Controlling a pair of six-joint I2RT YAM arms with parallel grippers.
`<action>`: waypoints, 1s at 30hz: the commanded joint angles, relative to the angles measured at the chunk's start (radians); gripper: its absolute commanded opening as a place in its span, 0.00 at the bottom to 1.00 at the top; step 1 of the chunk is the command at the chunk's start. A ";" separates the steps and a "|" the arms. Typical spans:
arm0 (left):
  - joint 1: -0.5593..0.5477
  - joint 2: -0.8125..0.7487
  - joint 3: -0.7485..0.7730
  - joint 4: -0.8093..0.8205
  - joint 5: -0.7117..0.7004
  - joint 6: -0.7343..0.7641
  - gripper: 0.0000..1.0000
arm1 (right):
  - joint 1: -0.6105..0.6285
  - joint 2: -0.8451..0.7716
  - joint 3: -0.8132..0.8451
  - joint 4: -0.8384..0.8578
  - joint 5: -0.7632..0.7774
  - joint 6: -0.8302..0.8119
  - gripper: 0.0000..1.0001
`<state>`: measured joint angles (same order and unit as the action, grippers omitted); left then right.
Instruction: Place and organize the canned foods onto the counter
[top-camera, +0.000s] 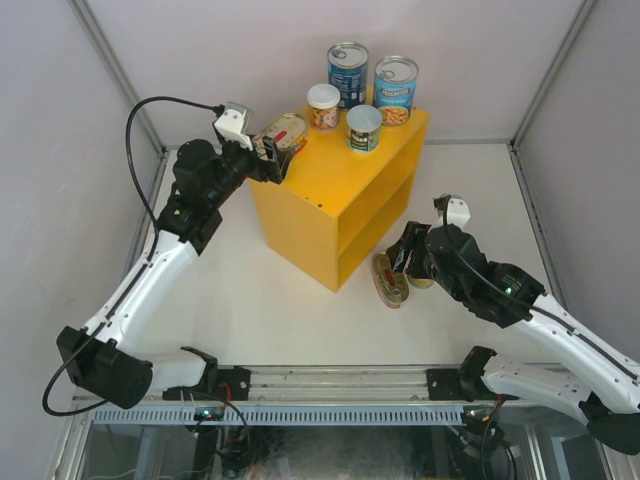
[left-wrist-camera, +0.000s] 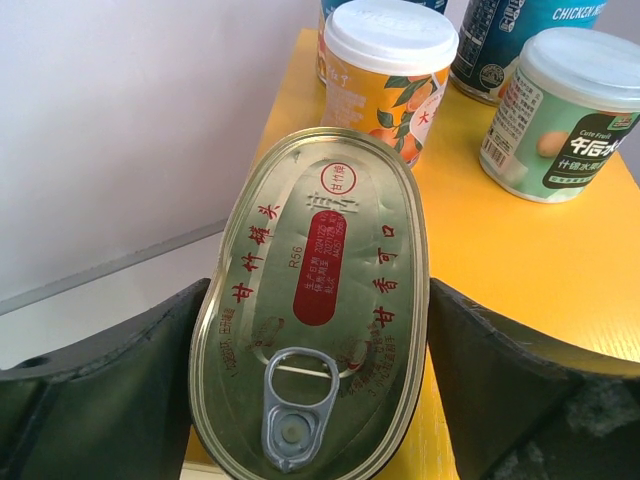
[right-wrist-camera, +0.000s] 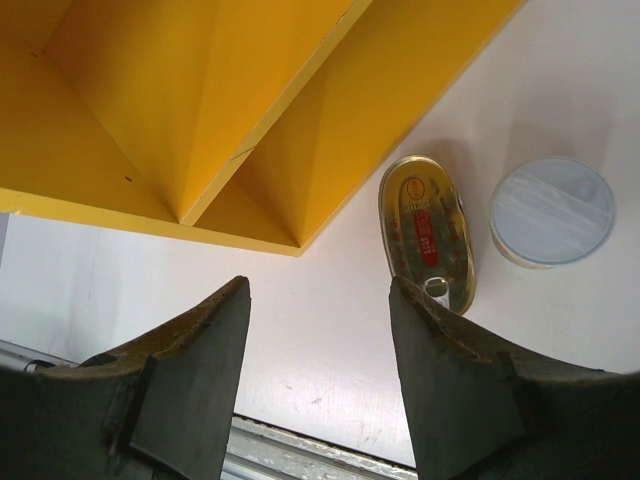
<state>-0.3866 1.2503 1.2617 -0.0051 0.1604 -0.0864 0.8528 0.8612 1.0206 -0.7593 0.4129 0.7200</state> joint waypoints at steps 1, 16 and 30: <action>-0.011 -0.004 0.007 0.033 -0.013 -0.006 0.89 | 0.008 -0.004 0.039 0.023 0.015 0.009 0.58; -0.019 -0.039 0.007 0.049 -0.032 -0.004 0.97 | 0.008 0.004 0.038 0.005 0.025 -0.005 0.58; -0.029 -0.119 0.014 0.032 -0.069 -0.029 0.98 | -0.008 0.013 -0.016 -0.011 0.005 -0.004 0.61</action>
<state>-0.4057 1.1873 1.2613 -0.0025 0.1101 -0.0902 0.8528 0.8734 1.0195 -0.7883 0.4240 0.7181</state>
